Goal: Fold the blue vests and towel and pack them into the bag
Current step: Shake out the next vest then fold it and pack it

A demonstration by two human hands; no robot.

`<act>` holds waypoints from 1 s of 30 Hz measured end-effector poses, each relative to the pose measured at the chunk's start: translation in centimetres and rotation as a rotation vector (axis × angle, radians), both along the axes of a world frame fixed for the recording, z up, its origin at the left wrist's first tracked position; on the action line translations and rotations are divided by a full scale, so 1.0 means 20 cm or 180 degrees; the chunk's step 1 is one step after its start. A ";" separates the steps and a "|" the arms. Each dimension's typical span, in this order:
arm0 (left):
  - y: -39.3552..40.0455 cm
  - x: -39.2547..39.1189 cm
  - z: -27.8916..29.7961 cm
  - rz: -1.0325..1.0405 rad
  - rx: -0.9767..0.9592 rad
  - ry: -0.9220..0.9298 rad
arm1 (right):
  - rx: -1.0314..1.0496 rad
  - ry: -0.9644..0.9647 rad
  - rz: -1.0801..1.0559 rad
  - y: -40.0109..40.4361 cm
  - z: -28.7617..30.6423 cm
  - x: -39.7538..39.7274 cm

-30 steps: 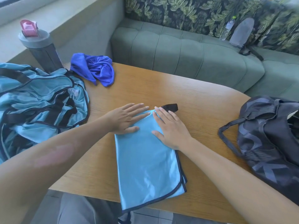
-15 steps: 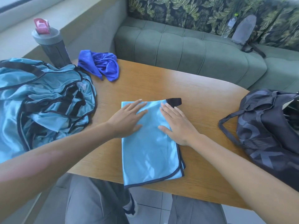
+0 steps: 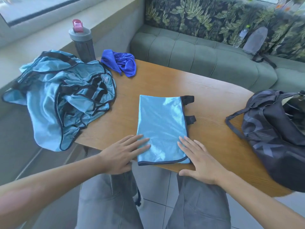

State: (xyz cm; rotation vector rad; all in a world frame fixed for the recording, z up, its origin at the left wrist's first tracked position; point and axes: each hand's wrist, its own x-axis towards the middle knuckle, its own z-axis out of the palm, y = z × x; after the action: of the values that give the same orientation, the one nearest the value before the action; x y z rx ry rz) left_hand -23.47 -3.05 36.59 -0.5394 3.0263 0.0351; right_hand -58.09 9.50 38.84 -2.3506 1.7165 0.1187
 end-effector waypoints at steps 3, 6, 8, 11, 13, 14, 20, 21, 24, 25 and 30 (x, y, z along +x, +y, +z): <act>0.07 -0.06 -0.04 0.0151 -0.0463 0.0142 | 0.0011 0.0042 -0.0062 0.06 -0.02 0.03; 0.11 -0.10 -0.07 0.0131 -0.0738 0.0249 | -0.0154 0.0038 -0.0094 0.12 -0.08 0.04; 0.13 -0.09 -0.07 0.0029 -0.0829 0.0334 | -0.0483 -0.0005 -0.0103 0.17 -0.12 0.03; 0.14 -0.08 -0.02 -0.0138 -0.0641 0.0503 | -0.0872 -0.0207 -0.0165 0.23 -0.17 0.03; 0.13 -0.10 0.04 -0.0111 -0.0313 0.0677 | -0.1081 -0.0431 -0.0185 0.26 -0.19 0.04; 0.12 -0.11 0.07 -0.0046 -0.0091 0.0782 | -0.1203 -0.0536 -0.0166 0.26 -0.19 0.04; 0.05 -0.15 0.17 0.0415 0.1303 0.1158 | -0.1556 -0.1117 -0.0227 0.29 -0.16 0.03; 0.05 -0.16 0.18 0.0497 0.1435 0.1201 | -0.1551 -0.1176 -0.0295 0.29 -0.15 0.03; 0.04 -0.20 0.19 0.0864 0.1896 0.1407 | -0.1410 -0.1394 -0.0771 0.25 -0.11 0.05; 0.03 -0.21 0.19 0.1033 0.2039 0.1535 | -0.1332 -0.1606 -0.1014 0.23 -0.07 0.06; -0.03 -0.31 0.19 0.1949 0.2672 0.2428 | -0.1329 -0.2795 -0.2106 0.07 0.05 0.17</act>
State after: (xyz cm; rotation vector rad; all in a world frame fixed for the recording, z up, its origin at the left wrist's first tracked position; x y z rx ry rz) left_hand -29.61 -3.64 40.34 -1.5305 2.8199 1.7662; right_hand -54.72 10.97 39.85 -1.4699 1.9595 -1.2610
